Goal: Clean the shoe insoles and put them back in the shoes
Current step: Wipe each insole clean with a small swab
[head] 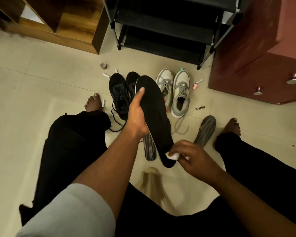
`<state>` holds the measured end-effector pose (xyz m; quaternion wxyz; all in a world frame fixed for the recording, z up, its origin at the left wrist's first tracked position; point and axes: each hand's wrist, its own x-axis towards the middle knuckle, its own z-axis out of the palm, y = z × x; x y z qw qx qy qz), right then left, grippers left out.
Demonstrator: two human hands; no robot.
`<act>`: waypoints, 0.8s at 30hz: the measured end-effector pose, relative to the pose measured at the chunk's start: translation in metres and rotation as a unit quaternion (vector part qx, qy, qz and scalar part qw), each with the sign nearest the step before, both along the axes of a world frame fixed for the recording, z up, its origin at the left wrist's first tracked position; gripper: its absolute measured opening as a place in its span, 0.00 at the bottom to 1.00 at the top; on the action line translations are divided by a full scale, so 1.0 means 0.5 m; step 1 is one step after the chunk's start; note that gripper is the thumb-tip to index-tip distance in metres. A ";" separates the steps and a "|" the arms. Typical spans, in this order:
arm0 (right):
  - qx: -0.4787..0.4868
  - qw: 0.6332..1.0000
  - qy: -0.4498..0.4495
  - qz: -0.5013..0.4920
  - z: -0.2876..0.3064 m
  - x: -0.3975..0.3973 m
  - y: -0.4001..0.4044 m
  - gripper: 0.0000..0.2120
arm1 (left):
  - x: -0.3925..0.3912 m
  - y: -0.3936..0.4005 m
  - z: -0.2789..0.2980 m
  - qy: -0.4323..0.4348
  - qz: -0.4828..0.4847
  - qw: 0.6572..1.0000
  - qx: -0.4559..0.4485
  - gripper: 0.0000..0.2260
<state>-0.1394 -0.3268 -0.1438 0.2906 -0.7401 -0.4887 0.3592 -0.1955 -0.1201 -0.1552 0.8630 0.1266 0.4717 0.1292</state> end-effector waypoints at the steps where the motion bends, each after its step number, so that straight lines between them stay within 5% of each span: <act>1: -0.019 0.998 0.029 -0.043 -0.015 0.011 -0.019 0.09 | 0.015 0.001 -0.015 0.022 -0.007 1.000 0.021 0.24; 3: -0.034 0.980 0.067 -0.185 -0.048 0.056 -0.038 0.11 | 0.055 -0.005 -0.049 0.069 -0.027 0.995 0.072 0.16; 7: -0.081 0.886 0.168 -0.424 -0.130 0.164 -0.046 0.11 | 0.121 -0.050 -0.131 0.125 -0.112 0.978 0.124 0.08; 15: -0.175 0.752 0.219 -0.597 -0.376 0.279 -0.108 0.09 | 0.214 -0.184 -0.380 0.175 -0.327 0.910 0.187 0.10; 24: -0.221 0.636 0.282 -0.683 -0.575 0.379 -0.140 0.08 | 0.329 -0.249 -0.616 0.219 -0.497 0.791 0.280 0.22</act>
